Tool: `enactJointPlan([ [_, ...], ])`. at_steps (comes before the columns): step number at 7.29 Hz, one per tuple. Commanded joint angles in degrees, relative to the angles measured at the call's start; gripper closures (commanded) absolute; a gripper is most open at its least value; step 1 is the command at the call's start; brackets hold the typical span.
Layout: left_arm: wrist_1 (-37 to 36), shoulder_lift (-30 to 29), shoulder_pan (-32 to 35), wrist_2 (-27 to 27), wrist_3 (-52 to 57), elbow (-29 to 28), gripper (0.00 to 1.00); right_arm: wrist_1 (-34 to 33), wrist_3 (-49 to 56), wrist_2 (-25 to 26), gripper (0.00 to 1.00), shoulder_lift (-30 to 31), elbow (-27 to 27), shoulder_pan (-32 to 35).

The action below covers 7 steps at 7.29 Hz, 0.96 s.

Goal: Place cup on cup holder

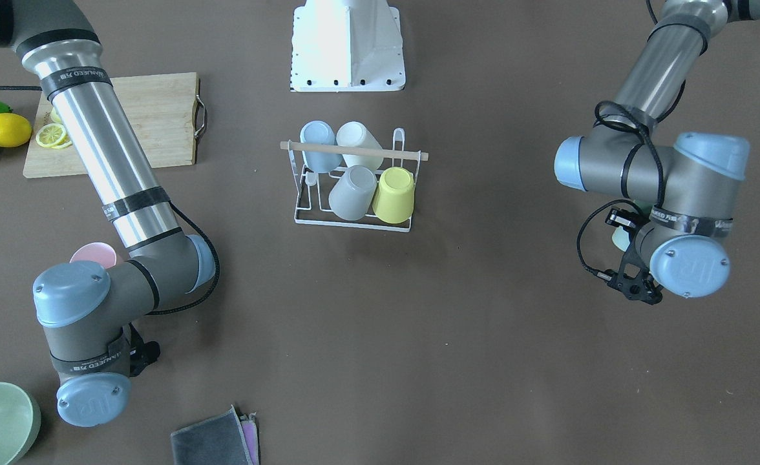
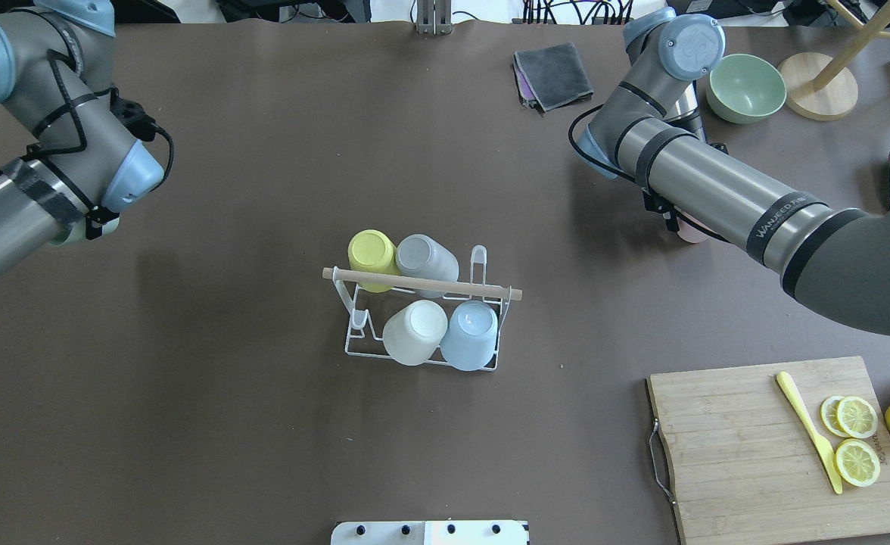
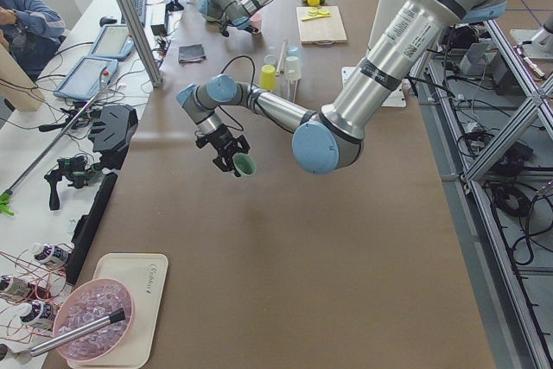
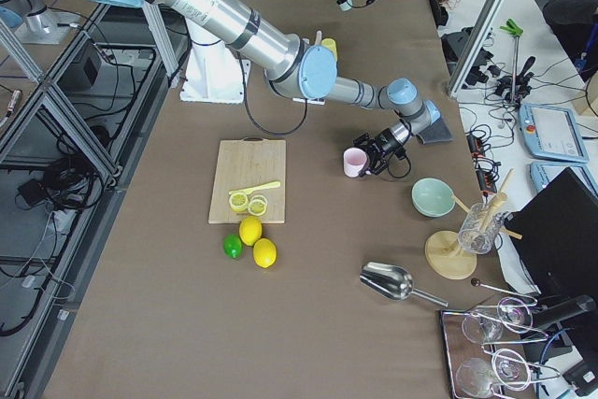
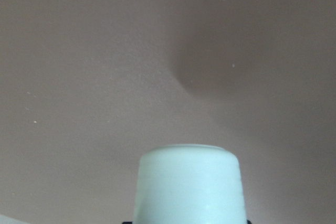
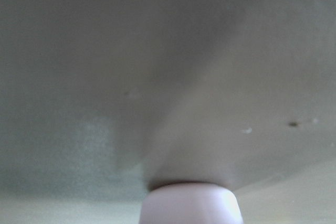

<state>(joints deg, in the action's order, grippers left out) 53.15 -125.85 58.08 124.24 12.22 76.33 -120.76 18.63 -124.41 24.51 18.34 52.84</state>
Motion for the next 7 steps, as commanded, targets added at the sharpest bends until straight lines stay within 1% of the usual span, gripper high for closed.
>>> enactJointPlan([
  [1,11.39,5.06,2.12,4.25,-9.18,10.54,0.69,0.0,0.26,0.3,0.0,0.54,-0.06,-0.46],
  [2,18.85,7.87,2.03,4.34,-14.89,13.98,0.69,0.0,0.27,0.3,0.01,0.72,-0.06,-0.46],
  [3,26.84,10.68,1.69,4.34,-17.3,17.15,0.69,-0.09,0.27,0.39,0.1,0.72,-0.06,-0.46],
  [4,37.28,13.76,1.6,4.25,-23.76,20.31,0.69,-0.09,0.27,1.0,0.28,0.63,-0.15,-0.46],
  [5,47.04,17.18,1.25,3.99,-32.61,23.83,0.62,-0.09,0.27,1.18,0.68,0.72,-0.06,-0.46],
  [6,54.71,20.61,0.89,3.73,-35.22,27.52,0.64,-1.13,0.27,1.18,1.0,0.46,-0.06,-0.29],
  [7,60.87,24.99,0.8,3.64,-37.25,32.34,0.71,-2.62,0.27,1.18,1.0,-0.33,0.02,0.76],
])
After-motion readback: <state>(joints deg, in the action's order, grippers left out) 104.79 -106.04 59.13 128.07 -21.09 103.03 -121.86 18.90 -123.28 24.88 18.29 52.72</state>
